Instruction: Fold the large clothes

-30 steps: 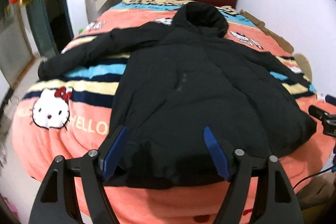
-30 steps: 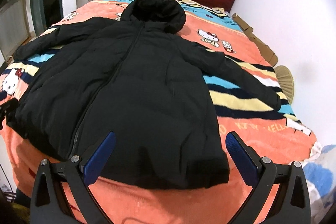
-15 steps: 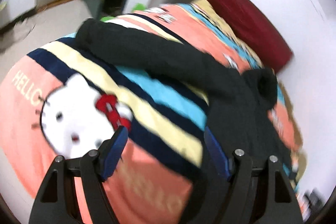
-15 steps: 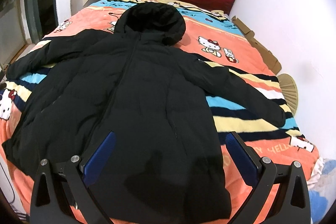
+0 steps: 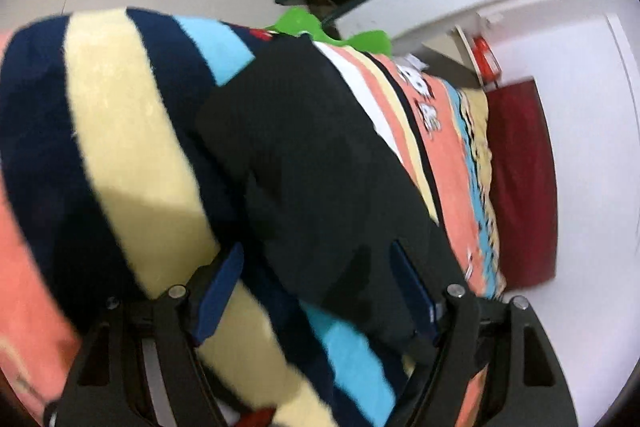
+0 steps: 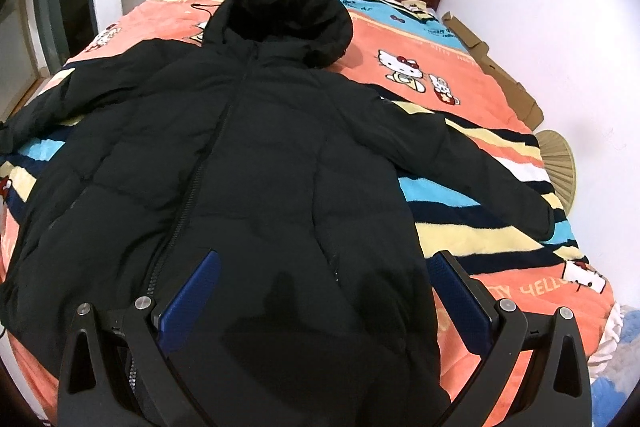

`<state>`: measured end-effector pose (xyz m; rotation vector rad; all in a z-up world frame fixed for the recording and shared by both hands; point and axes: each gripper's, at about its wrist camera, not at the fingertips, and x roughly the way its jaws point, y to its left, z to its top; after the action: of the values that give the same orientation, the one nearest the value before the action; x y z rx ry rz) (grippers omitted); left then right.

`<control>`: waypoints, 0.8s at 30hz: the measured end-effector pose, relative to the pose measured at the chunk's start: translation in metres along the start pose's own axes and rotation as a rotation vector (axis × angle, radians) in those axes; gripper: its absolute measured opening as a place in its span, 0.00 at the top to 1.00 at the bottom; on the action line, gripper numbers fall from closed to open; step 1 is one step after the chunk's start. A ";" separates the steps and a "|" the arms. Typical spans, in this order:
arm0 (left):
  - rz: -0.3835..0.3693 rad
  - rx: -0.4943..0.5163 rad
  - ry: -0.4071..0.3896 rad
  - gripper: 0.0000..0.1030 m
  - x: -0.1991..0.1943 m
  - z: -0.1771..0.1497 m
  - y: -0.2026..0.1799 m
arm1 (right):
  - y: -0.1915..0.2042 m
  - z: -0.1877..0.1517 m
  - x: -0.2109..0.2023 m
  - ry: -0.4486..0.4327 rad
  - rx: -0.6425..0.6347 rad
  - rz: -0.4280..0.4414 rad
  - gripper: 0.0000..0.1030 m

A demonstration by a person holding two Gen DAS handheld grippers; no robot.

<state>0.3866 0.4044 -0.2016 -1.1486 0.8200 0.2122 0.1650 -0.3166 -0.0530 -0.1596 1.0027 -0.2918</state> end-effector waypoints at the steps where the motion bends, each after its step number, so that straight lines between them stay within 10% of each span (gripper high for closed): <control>1: -0.015 -0.008 -0.003 0.30 0.003 0.004 -0.001 | -0.001 0.001 0.002 0.003 -0.001 -0.003 0.00; 4: -0.009 -0.008 -0.005 0.35 0.012 0.012 -0.007 | -0.003 0.002 0.007 0.010 0.001 -0.010 0.00; 6: 0.004 -0.024 0.009 0.74 0.020 0.015 -0.008 | -0.004 0.002 0.009 0.014 0.007 -0.008 0.00; 9: -0.026 -0.035 0.024 0.92 0.021 0.016 -0.009 | -0.006 0.000 0.009 0.013 0.009 -0.003 0.00; 24: -0.251 0.414 0.004 0.96 -0.067 -0.070 -0.195 | -0.048 -0.021 -0.030 -0.094 0.086 0.020 0.00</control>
<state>0.4134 0.2774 -0.0273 -0.8486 0.6752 -0.1635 0.1237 -0.3528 -0.0275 -0.0840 0.8968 -0.3061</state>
